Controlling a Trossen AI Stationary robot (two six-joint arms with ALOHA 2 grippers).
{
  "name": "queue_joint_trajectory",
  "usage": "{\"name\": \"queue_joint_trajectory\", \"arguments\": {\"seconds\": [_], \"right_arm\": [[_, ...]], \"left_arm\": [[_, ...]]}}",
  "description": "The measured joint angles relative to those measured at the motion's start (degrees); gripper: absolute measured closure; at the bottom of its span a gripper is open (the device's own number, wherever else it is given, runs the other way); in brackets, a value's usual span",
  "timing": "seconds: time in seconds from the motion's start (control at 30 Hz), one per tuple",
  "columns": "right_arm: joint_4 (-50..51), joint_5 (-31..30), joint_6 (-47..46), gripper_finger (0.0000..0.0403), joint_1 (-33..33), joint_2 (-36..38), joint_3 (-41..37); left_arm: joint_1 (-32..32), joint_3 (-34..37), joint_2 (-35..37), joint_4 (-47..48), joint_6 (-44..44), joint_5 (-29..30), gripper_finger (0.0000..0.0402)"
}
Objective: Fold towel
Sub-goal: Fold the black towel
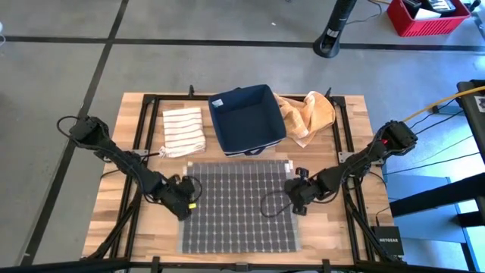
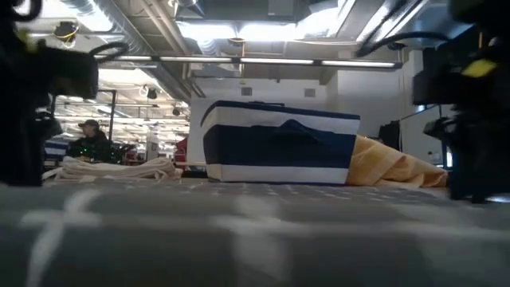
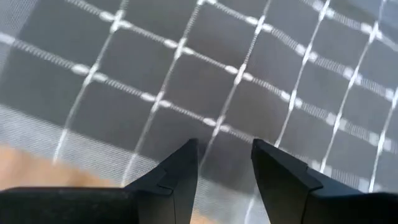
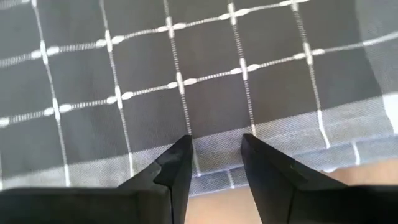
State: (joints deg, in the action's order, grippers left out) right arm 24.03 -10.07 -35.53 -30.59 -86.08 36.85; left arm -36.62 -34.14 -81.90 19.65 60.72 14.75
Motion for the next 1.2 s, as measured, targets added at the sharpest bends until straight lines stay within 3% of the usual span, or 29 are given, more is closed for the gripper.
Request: {"name": "queue_joint_trajectory", "arguments": {"seconds": [0.1, 0.2, 0.33, 0.47, 0.53, 0.63, 0.8, 0.93, 1.2], "right_arm": [[6.4, 2.4, 1.9, 0.0260, -1.7, -0.3, 3.2], [13.2, 1.6, 3.2, 0.0260, -1.8, -0.4, 8.3], [22.4, -9.4, 7.8, 0.0260, -1.6, -0.3, 13.6], [23.0, -20.6, 13.1, 0.0260, -0.1, 0.8, 12.9], [21.1, -20.4, 13.5, 0.0260, 2.2, 2.0, 10.5], [16.2, -17.5, 13.6, 0.0260, 5.6, 4.3, 5.7], [6.2, -13.8, 13.9, 0.0260, 8.3, 7.2, -1.1], [2.0, -13.7, 14.1, 0.0260, 8.2, 7.4, -3.8], [-1.3, -12.6, 14.4, 0.0260, 8.1, 7.4, -5.4]], "left_arm": [[0.0, -4.1, 0.3, 1.3, -3.9, -0.3, 0.0259], [1.3, -9.4, 1.6, 8.3, -9.3, 1.3, 0.0259], [4.6, -15.1, 3.2, 22.6, -14.5, 11.5, 0.0259], [12.6, -13.7, 4.0, 29.0, -19.7, 12.2, 0.0259], [17.1, -11.4, 4.4, 28.9, -22.6, 9.8, 0.0259], [23.5, -7.7, 4.3, 27.3, -27.6, 1.4, 0.0259], [30.6, -3.5, 5.5, 19.2, -35.3, -7.8, 0.0259], [34.3, -2.4, 5.6, 15.4, -38.9, -13.8, 0.0259], [36.5, 2.3, 5.5, 12.3, -38.3, -18.8, 0.0259]]}}
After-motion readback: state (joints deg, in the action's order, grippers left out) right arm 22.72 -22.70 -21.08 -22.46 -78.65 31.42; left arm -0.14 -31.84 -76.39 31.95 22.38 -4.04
